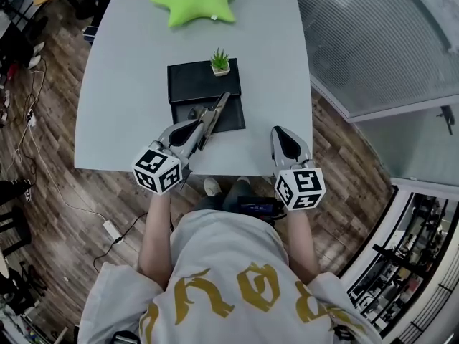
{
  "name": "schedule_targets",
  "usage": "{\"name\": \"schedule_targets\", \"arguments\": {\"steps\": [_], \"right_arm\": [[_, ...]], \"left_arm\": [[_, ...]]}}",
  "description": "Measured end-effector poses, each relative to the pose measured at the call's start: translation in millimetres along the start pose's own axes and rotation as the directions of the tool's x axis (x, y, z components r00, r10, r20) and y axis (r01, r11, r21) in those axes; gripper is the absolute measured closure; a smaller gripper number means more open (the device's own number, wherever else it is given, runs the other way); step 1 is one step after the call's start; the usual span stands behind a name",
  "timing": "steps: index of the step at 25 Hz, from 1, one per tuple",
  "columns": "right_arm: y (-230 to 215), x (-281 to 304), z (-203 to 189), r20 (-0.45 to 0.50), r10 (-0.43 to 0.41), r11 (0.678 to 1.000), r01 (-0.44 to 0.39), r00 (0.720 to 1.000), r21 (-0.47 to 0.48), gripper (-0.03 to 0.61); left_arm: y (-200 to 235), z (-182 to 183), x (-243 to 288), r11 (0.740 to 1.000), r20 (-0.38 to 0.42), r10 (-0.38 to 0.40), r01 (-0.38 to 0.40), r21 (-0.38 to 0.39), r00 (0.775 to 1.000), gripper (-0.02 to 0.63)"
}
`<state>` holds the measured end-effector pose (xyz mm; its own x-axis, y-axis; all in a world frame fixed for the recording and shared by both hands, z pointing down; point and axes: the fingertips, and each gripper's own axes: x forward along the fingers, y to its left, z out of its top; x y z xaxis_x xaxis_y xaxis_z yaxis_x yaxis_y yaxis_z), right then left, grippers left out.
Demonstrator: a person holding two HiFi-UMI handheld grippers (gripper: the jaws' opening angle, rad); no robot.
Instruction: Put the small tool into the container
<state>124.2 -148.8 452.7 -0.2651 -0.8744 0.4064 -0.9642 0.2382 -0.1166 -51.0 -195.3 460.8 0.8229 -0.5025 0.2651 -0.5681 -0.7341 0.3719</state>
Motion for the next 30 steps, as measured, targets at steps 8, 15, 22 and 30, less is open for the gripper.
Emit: {"name": "schedule_targets", "arguments": {"steps": [8, 15, 22, 30], "right_arm": [[-21, 38, -2, -0.030, 0.047, 0.999, -0.047, 0.998, -0.012, 0.565], [-26, 64, -11, -0.088, 0.109, 0.994, -0.110, 0.990, -0.004, 0.565], [-29, 86, -27, -0.141, 0.148, 0.989, -0.149, 0.979, 0.005, 0.565], [-33, 109, -37, -0.187, 0.172, 0.985, -0.174, 0.967, 0.007, 0.565]], "left_arm": [[-1, -7, 32, 0.991, -0.092, -0.084, 0.093, 0.096, 0.992, 0.606], [19, -29, 45, 0.990, -0.224, -0.070, 0.096, 0.107, 0.972, 0.606], [31, -48, 61, 0.979, -0.314, -0.112, 0.158, 0.125, 0.943, 0.606], [37, -60, 75, 0.957, -0.399, -0.176, 0.251, 0.144, 0.900, 0.606]]}}
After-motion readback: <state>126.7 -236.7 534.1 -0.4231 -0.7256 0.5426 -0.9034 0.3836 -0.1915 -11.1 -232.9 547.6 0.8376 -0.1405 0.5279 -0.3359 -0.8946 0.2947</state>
